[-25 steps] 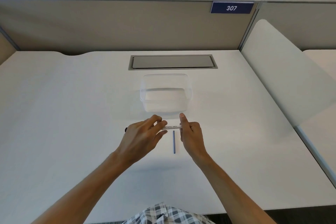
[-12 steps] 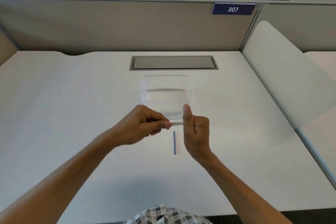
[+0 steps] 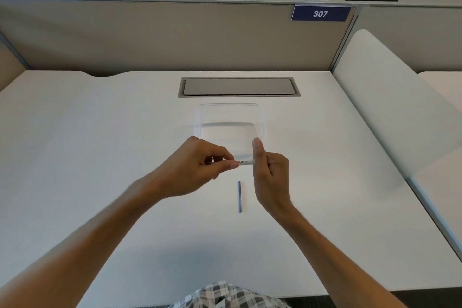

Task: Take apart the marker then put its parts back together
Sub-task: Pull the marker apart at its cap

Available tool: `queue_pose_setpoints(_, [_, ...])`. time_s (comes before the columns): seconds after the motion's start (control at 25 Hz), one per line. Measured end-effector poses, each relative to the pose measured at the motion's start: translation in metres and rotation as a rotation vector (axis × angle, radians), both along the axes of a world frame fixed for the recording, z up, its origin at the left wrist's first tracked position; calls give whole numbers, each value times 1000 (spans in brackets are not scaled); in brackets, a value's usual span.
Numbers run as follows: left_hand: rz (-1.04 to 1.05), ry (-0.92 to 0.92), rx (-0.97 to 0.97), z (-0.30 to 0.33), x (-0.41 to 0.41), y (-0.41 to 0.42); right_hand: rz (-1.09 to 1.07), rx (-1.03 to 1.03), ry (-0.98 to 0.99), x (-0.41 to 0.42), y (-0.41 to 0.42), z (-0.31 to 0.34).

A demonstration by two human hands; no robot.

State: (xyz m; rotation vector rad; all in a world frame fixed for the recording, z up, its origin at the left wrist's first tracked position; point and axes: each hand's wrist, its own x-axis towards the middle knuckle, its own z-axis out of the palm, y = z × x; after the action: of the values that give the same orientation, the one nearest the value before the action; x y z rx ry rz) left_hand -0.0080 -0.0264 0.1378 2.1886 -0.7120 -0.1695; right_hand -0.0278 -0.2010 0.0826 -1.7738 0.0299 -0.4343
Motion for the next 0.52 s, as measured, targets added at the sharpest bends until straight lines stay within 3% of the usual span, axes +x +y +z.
queue_pose_setpoints(0.12, [31,-519,303,-7,-7,-2,14,108,296,4,3,-6])
queue_pose_setpoints(0.24, [36,-760,443,-16,-11,-3,33,172,404,6,5,-6])
queue_pose_setpoints(0.36, [56,-776,432,-17,-14,-3,39,178,329,5,6,-5])
queue_pose_setpoints(0.52, [49,-478,237,-7,-8,2,30,133,93,1,9,0])
